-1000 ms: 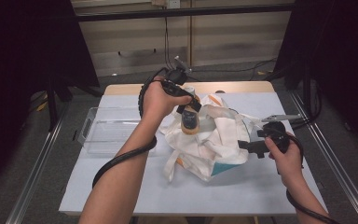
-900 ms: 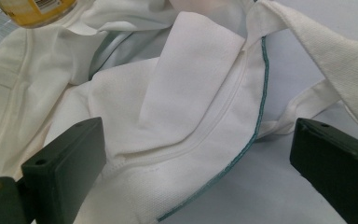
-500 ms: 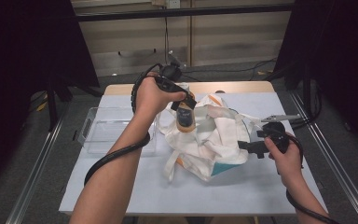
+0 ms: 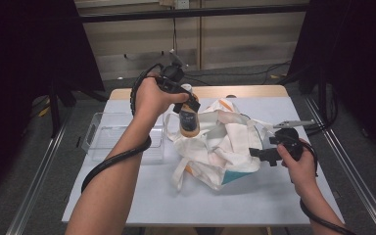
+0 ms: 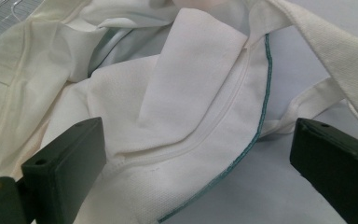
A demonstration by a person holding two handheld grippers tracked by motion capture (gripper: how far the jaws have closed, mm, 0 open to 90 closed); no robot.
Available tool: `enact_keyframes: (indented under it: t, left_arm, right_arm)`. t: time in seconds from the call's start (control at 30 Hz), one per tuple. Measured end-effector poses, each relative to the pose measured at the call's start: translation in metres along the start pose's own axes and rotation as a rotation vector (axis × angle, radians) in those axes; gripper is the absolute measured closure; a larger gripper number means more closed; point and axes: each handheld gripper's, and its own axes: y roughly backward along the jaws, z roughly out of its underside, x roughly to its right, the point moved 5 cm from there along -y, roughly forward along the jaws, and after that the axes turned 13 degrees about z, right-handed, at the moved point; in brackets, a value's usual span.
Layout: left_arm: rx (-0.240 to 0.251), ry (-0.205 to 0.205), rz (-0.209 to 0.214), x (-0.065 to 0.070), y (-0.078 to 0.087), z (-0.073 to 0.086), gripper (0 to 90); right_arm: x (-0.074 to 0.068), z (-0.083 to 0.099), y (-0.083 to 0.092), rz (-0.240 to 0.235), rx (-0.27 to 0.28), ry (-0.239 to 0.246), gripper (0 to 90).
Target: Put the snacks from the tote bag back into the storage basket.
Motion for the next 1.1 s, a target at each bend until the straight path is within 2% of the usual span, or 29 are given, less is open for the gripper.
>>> enact_keyframes:
  t: [0.37,0.53,1.1]
  left_arm:
    - [-0.007,0.035,-0.011,-0.003,0.009,0.002,30.2]
    - [-0.014,0.019,-0.015,-0.004,0.013,0.003,30.2]
    - [-0.023,0.057,-0.039,-0.015,0.024,0.010,30.3]
  right_arm:
    - [-0.001,-0.001,0.001,-0.001,0.007,0.001,3.1]
    - [-0.001,-0.002,0.002,-0.002,0.010,0.002,3.1]
    - [-0.002,-0.002,0.002,-0.003,0.005,0.000,3.1]
